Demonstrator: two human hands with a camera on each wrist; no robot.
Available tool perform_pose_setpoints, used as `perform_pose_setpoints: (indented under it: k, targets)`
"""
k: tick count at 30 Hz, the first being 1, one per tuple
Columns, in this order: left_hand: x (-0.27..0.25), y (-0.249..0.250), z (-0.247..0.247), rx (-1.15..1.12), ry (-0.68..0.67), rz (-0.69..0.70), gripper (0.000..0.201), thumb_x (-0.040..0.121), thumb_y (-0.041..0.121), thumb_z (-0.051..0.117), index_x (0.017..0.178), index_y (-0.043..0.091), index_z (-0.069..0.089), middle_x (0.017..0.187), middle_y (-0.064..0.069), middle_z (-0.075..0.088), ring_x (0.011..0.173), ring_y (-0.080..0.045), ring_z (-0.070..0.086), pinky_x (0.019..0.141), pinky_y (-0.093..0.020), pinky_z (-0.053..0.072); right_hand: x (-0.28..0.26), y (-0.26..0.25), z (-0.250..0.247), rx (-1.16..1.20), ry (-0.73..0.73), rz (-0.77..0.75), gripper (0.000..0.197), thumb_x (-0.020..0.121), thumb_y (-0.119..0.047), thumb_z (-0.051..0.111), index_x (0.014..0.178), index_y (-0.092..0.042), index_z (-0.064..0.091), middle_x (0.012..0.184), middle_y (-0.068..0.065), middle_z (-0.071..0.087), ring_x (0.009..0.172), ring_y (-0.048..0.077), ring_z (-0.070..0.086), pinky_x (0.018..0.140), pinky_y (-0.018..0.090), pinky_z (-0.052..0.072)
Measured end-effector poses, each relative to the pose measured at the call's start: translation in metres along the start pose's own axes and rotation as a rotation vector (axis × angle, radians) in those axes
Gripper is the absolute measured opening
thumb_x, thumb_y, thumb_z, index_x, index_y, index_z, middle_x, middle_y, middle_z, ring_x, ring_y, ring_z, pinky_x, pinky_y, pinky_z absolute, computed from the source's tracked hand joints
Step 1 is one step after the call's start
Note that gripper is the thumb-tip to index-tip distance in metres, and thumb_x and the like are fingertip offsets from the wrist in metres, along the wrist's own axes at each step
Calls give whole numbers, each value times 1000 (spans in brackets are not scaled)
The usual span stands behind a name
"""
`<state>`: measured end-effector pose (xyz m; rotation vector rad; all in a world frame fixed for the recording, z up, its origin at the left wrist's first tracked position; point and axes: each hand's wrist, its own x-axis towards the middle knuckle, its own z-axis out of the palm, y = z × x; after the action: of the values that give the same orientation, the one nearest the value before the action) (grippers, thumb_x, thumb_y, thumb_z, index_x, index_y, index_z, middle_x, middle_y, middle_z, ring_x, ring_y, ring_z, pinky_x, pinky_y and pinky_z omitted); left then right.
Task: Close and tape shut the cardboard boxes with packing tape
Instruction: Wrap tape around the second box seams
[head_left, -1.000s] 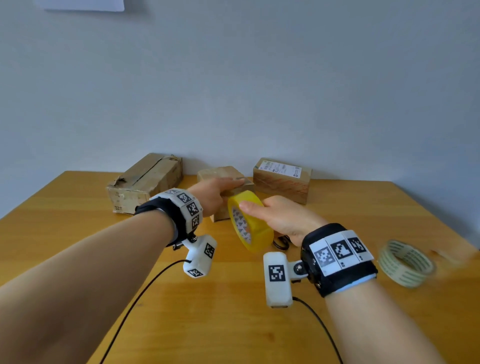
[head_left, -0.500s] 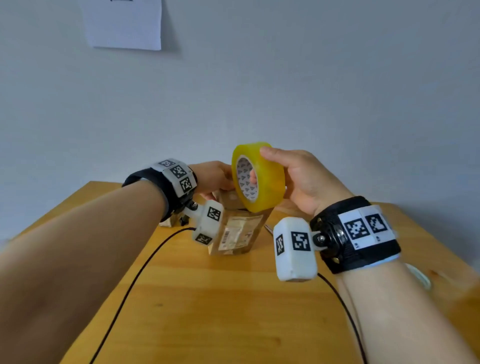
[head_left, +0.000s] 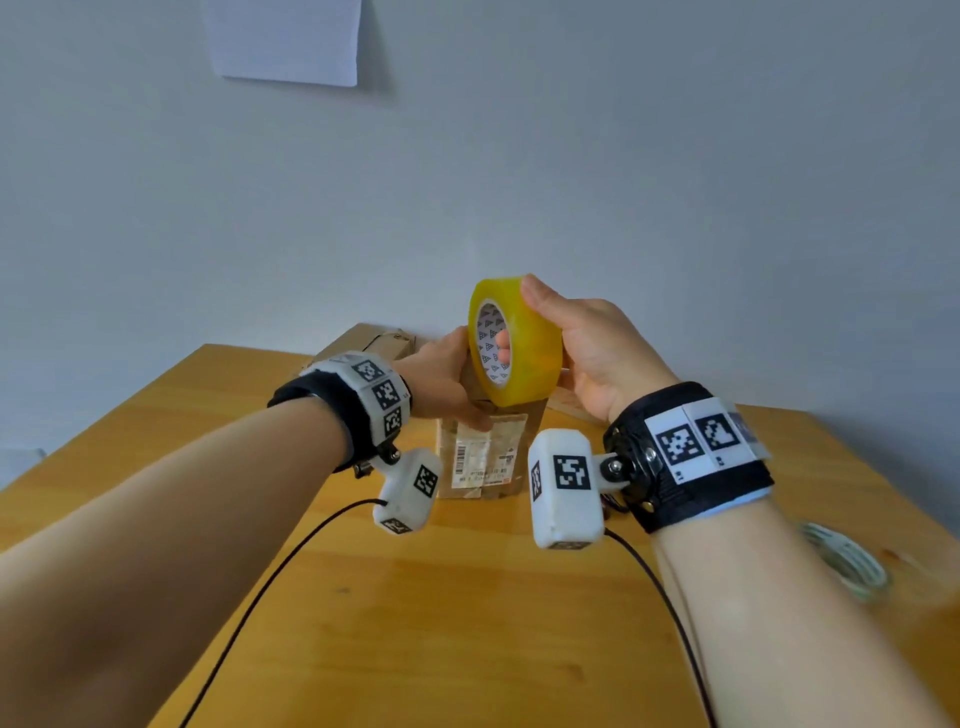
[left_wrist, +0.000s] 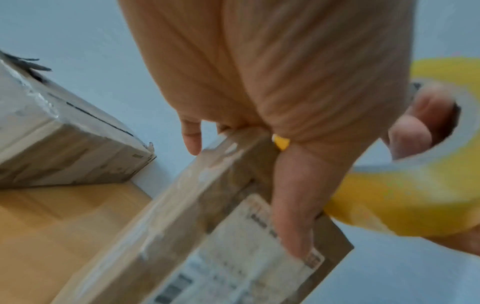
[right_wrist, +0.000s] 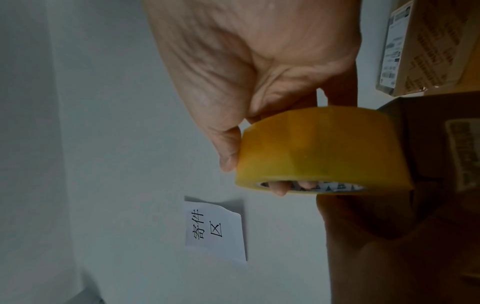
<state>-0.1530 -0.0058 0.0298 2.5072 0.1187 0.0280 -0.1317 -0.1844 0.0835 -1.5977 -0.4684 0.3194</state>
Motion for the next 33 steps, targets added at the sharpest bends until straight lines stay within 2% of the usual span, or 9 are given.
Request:
perform_pose_setpoints:
  k: [4,7,13,16,19,23,27,29,33]
  targets:
    - [6,-5,12,-35,130,19,91,66,39,88,139,25,35,126,7,50,119,-15,45,104,-43,44,3,-2,1,24,23,5,43,96,-45,67,105,-4,73,93,15,79,83,26,76,92,48,60]
    - [10,-8,15,-10,174,25,88,66,46,86,135,25,37,127,5,52,120,-18,47,102,-46,45,4,-6,5,27,40,17,42,95,-44,68,106,-3,73,93,16,79,83,26,76,91,48,61]
    - [13,-8,14,-12,100,34,93,66,39,88,140,26,33,132,3,49,128,-22,42,107,-51,41,5,-19,11,94,102,46,40,95,-42,70,104,-3,71,86,14,79,77,25,78,78,42,63]
    - [15,-10,12,-7,92,13,99,67,39,88,146,28,28,137,2,47,129,-22,40,107,-49,40,-2,-26,5,172,87,105,39,94,-40,71,104,-3,71,88,14,79,77,25,77,75,43,63]
    - [17,-17,8,-46,95,-35,103,67,41,88,147,29,25,134,2,50,121,-21,49,102,-46,47,-8,-41,-7,206,39,105,36,96,-36,68,105,-1,71,83,14,77,65,19,73,60,31,60]
    - [18,-21,7,-78,81,-48,101,58,49,89,136,37,27,126,4,54,111,-20,56,97,-47,51,-14,-52,-13,196,31,69,33,99,-30,64,111,1,69,84,15,77,64,18,72,56,28,59]
    - [20,-21,13,-10,159,-46,90,61,66,81,128,33,32,126,6,53,116,-19,49,97,-44,48,-20,-46,-9,183,22,94,32,99,-30,64,103,1,71,86,15,78,66,18,73,56,29,59]
    - [21,-21,16,8,188,-45,85,61,71,78,123,35,32,125,7,54,115,-21,50,95,-46,49,-23,-42,-8,182,17,88,32,99,-30,65,100,1,72,88,16,78,67,19,74,57,30,60]
    - [20,-22,19,-28,239,-22,79,61,70,77,114,37,28,114,4,58,105,-24,57,89,-47,53,-25,-40,-9,206,12,90,31,99,-30,63,100,0,71,86,15,78,65,18,73,56,30,60]
